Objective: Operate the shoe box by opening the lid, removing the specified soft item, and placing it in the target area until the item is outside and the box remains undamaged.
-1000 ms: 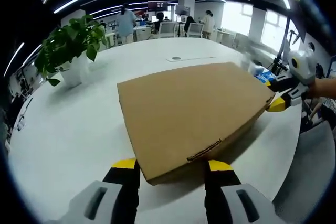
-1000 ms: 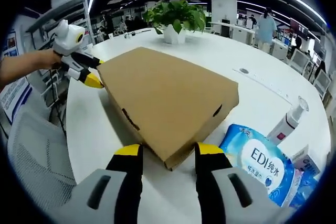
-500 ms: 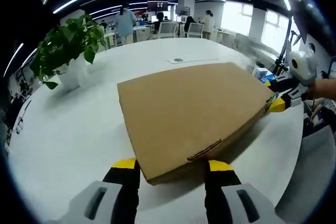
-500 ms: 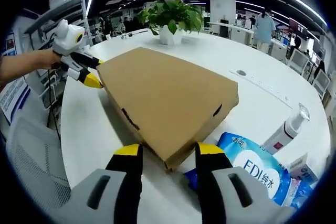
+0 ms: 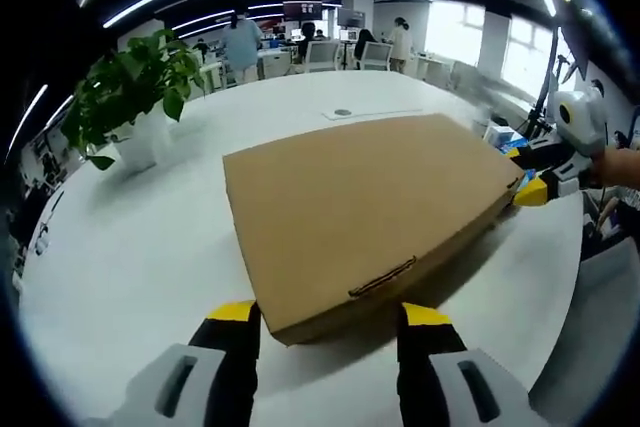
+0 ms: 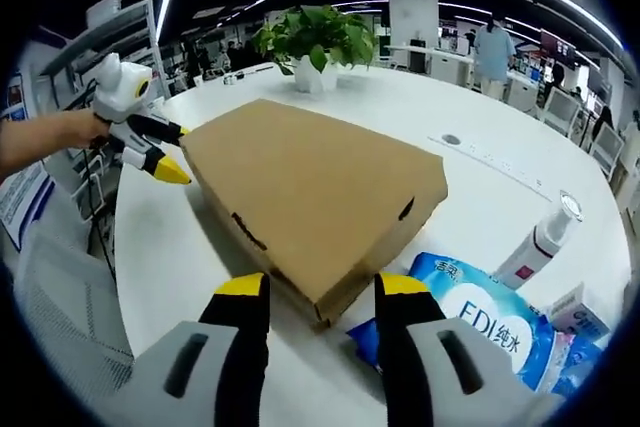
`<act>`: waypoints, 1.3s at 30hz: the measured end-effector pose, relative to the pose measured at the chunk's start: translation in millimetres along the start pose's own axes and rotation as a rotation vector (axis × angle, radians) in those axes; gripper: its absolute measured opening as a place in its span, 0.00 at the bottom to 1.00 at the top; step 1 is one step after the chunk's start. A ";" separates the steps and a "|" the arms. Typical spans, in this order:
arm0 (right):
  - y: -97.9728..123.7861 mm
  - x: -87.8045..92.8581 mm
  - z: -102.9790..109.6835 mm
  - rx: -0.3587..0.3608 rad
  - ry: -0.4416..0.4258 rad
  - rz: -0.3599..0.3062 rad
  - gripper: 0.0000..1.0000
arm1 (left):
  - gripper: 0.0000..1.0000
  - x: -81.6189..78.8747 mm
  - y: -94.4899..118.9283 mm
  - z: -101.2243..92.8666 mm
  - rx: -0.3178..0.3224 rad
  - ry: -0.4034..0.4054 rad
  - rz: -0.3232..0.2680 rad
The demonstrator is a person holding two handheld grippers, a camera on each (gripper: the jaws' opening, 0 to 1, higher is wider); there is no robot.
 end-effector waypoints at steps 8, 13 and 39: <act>23.4 -1.2 -1.9 0.025 -0.031 -0.052 0.47 | 0.65 3.0 15.8 -6.7 -0.010 0.010 -0.029; 40.7 2.3 -3.0 0.054 -0.024 -0.075 0.52 | 0.70 2.7 29.3 -12.9 -0.021 0.014 -0.069; 154.8 43.0 -11.0 0.276 -0.039 -0.157 0.74 | 1.00 0.7 96.1 -67.0 -0.010 0.001 -0.300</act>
Point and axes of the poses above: the point that each gripper's makers call its tool centre point, and the gripper's own axes: y roughly backward along the fingers, z roughly to its left, x roughly out of its underside, the point moved 8 cm from there along y, roughly backward along the fingers, and after that the axes turned 1 degree about -z, right-handed, at the moved point
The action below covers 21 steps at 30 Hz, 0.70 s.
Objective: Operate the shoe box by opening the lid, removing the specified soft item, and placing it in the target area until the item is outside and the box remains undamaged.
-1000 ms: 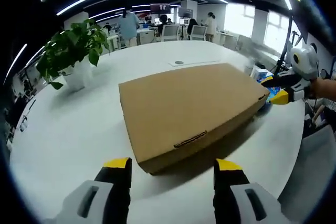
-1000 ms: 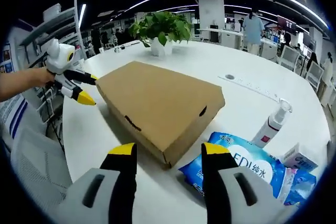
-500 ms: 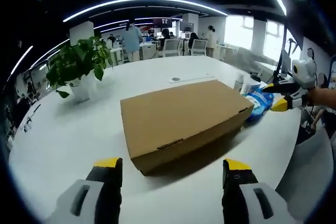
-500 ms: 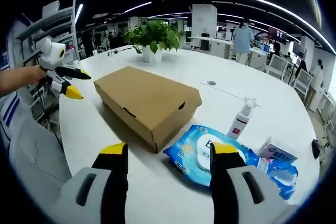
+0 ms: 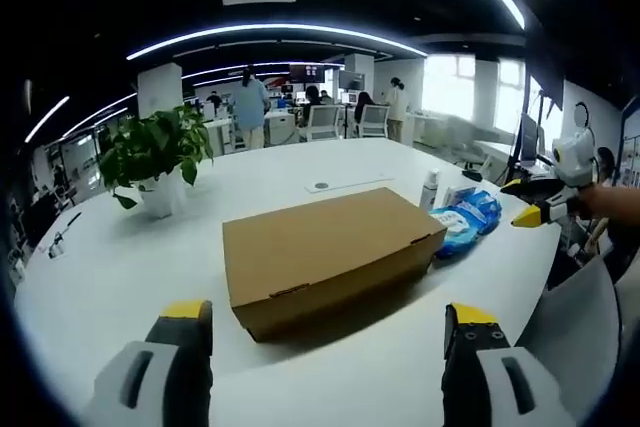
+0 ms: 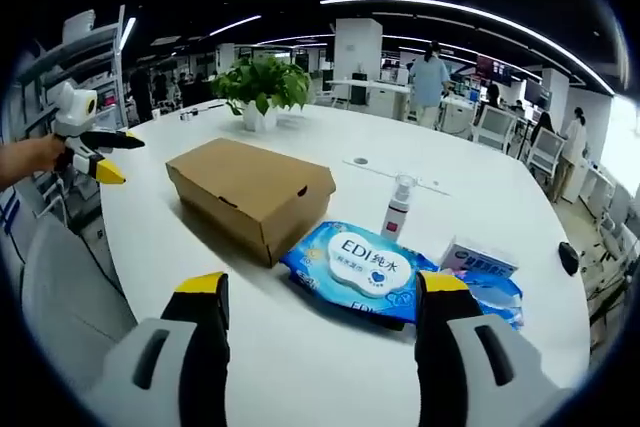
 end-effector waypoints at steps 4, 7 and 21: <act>18.7 5.9 -0.3 0.026 -0.017 -0.010 0.78 | 1.00 1.4 9.5 -8.0 0.008 -0.019 -0.015; 31.8 12.8 0.7 0.051 -0.009 0.003 0.80 | 1.00 4.1 14.3 -12.5 0.018 -0.006 -0.034; 75.6 36.2 7.8 0.102 -0.063 -0.007 0.92 | 1.00 11.4 41.1 -26.3 -0.027 0.003 -0.067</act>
Point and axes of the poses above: the point that each gripper's makers call its tool centre point, and the gripper's own axes: y roughly backward along the fingers, z roughly to its left, x roughly out of its underside, the point moved 8 cm from there along y, roughly backward along the fingers, and after that the axes turned 1 degree about -z, right-handed, at the moved point
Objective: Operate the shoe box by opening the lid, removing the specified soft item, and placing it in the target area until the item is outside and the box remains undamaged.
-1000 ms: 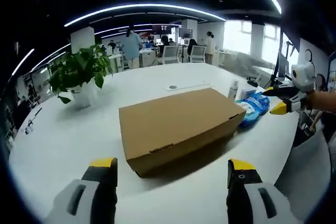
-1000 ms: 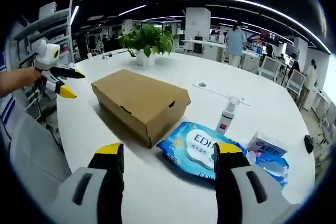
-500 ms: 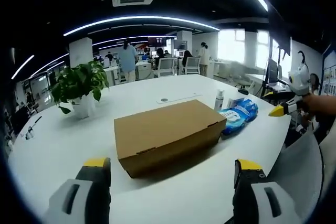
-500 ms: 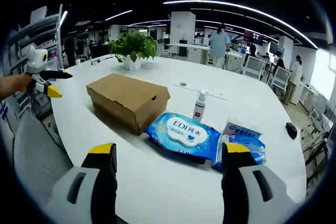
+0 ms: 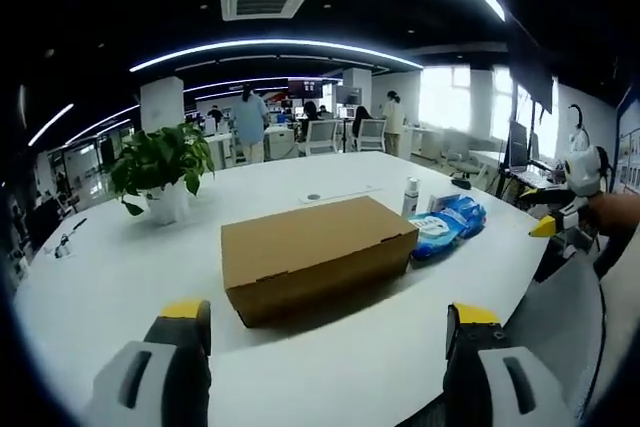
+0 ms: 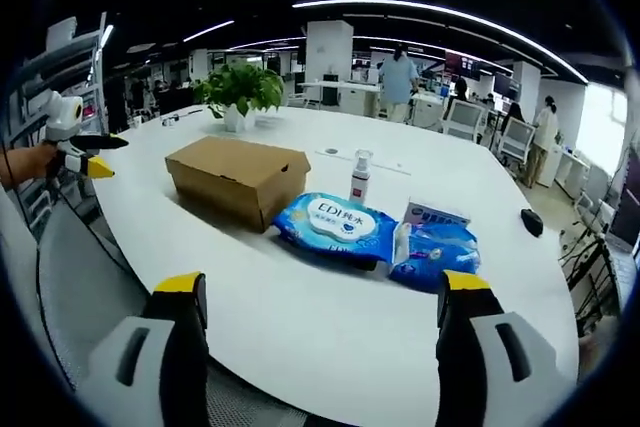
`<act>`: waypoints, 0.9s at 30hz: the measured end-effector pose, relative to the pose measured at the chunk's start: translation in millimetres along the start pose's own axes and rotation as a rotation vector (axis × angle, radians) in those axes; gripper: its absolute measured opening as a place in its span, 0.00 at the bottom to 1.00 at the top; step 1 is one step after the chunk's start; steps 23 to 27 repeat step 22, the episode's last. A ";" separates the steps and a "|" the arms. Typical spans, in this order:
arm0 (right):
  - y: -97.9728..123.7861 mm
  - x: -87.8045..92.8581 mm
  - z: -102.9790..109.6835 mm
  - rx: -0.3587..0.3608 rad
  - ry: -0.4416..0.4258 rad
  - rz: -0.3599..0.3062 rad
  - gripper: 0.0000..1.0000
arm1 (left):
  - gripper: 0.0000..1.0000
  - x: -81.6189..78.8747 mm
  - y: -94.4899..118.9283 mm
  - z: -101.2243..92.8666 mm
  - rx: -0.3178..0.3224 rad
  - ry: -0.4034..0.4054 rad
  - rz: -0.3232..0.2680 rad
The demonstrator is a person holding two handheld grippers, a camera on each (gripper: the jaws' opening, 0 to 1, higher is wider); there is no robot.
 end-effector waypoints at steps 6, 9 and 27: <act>7.5 -0.4 -2.4 0.027 0.002 -0.011 0.96 | 1.00 5.5 5.4 -3.7 -0.009 0.005 0.008; 9.0 -1.5 -2.8 0.024 -0.001 -0.024 0.96 | 1.00 5.3 7.7 -2.8 -0.017 0.000 0.005; 8.6 1.6 -4.8 0.020 -0.027 -0.019 0.96 | 1.00 1.4 10.6 1.1 -0.022 -0.004 -0.002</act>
Point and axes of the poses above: the point that each gripper's makers call its tool centre point, and the gripper's own axes: y roughly backward along the fingers, z roughly to its left, x roughly out of its underside, the point moved 8 cm from there along y, roughly backward along the fingers, and after that the axes turned 1 degree about -z, right-handed, at the moved point
